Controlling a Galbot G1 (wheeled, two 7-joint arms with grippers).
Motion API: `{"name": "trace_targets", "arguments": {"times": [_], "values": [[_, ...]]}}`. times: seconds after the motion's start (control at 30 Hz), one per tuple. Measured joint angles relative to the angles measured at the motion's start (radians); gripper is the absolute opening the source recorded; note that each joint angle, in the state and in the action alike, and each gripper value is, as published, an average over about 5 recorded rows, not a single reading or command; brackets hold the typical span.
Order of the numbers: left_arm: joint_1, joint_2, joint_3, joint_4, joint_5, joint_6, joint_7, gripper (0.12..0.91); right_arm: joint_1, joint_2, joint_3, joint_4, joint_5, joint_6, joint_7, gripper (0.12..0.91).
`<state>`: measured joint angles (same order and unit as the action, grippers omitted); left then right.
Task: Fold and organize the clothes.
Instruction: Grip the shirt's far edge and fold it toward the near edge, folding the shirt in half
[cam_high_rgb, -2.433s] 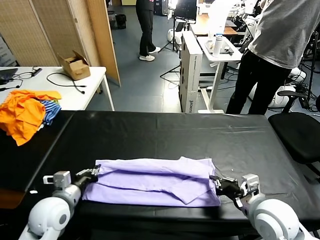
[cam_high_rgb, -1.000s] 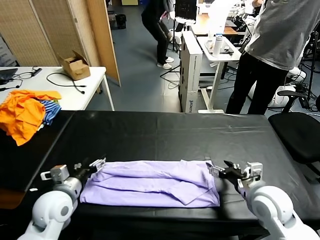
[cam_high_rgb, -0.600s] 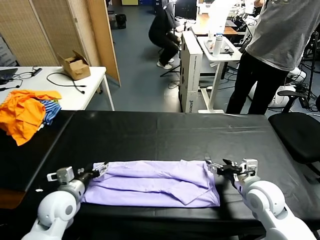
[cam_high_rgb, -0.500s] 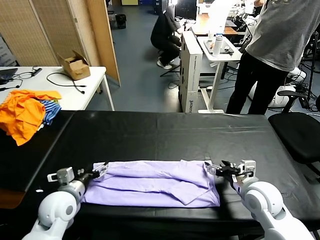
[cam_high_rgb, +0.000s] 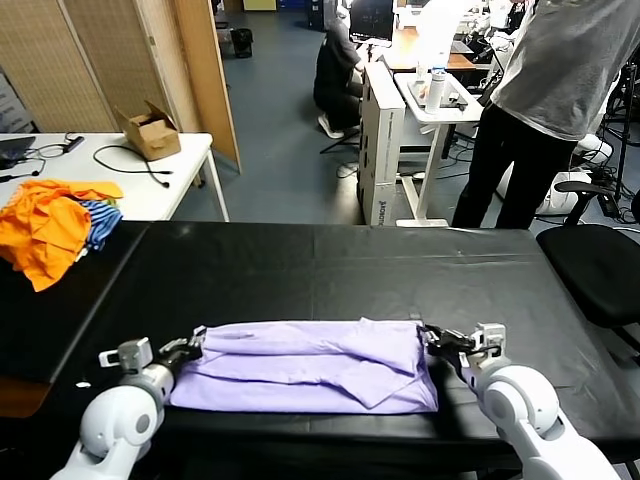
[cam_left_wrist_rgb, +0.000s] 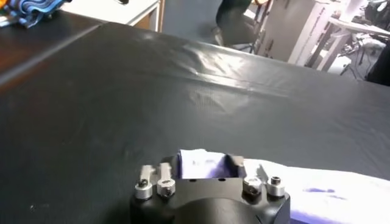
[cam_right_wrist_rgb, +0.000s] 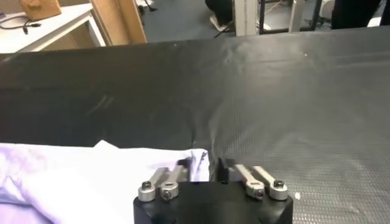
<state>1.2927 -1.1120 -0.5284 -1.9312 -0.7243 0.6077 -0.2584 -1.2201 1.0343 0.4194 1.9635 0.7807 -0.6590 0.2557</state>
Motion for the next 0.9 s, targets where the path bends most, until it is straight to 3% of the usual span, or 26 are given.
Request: {"name": "trace_targets", "arguments": {"times": [0.17, 0.23, 0.33, 0.47, 0.6, 0.73, 0.9], "values": [[-0.02, 0.007, 0.009, 0.019, 0.004, -0.017, 0.018, 0.161, -0.011, 0.009, 0.008, 0.017, 0.008, -0.022, -0.013, 0.149], [-0.018, 0.007, 0.008, 0.018, 0.011, -0.022, 0.027, 0.164, -0.016, 0.009, 0.012, 0.025, 0.01, -0.034, -0.024, 0.203], [-0.008, 0.009, 0.003, 0.008, 0.025, -0.027, 0.031, 0.206, -0.026, 0.005, 0.021, 0.04, 0.013, -0.043, -0.037, 0.371], [0.016, 0.025, -0.015, -0.02, 0.024, -0.026, 0.024, 0.409, -0.043, -0.01, 0.039, 0.066, 0.025, -0.048, -0.048, 0.617], [0.053, 0.045, -0.046, -0.061, -0.007, -0.02, 0.006, 0.674, -0.067, -0.026, 0.06, 0.095, 0.035, -0.049, -0.051, 0.821], [0.092, 0.043, -0.088, -0.094, -0.045, -0.017, 0.001, 0.864, -0.089, -0.03, 0.075, 0.119, 0.038, -0.049, -0.052, 0.899], [0.142, 0.008, -0.137, -0.111, -0.051, -0.024, 0.027, 0.905, -0.098, -0.028, 0.077, 0.131, 0.039, -0.051, -0.052, 0.907]]}}
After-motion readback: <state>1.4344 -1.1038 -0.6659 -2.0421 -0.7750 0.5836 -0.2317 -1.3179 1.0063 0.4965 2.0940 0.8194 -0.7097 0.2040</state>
